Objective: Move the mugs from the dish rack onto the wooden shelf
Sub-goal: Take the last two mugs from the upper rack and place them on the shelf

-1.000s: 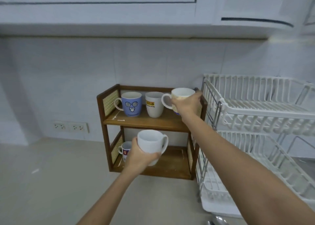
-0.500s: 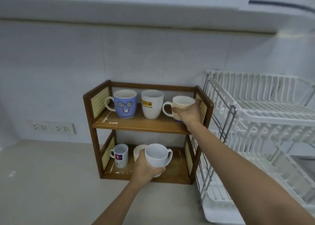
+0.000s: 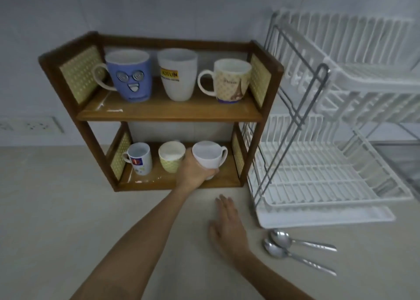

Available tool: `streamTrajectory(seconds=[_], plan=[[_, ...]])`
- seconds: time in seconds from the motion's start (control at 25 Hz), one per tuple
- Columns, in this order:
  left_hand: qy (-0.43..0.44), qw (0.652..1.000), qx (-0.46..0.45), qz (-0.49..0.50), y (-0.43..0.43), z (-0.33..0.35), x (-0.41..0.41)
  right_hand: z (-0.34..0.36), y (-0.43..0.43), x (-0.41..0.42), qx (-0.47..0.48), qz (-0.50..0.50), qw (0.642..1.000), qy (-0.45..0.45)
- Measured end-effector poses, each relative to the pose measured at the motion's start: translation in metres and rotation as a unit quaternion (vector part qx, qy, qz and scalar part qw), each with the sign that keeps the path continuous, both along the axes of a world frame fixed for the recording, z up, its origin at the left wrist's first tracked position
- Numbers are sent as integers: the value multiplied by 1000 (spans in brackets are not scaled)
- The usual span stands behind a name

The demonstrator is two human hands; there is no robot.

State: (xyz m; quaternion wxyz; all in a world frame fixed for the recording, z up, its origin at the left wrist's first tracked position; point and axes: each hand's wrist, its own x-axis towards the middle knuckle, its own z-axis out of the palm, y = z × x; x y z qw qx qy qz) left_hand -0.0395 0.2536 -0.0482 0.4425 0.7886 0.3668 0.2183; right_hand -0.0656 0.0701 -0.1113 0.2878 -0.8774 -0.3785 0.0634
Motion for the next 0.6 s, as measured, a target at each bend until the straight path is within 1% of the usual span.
streamTrajectory(seconds=[0.04,0.12,0.24,0.4,0.6], plan=[[5,1000,-2,2,-2,-5,6,-13,-4,1,-66,37,996,-37],[12,1000,-10,6,-5,-14,19,-24,-6,1,-112,74,988,-82],[6,1000,-14,23,-7,-28,34,-30,-4,3,-126,75,984,-97],[-23,998,-22,60,-4,-36,52,-32,-2,4,-132,67,984,-95],[-9,999,-44,23,4,-35,53,-28,0,5,-149,73,982,-90]])
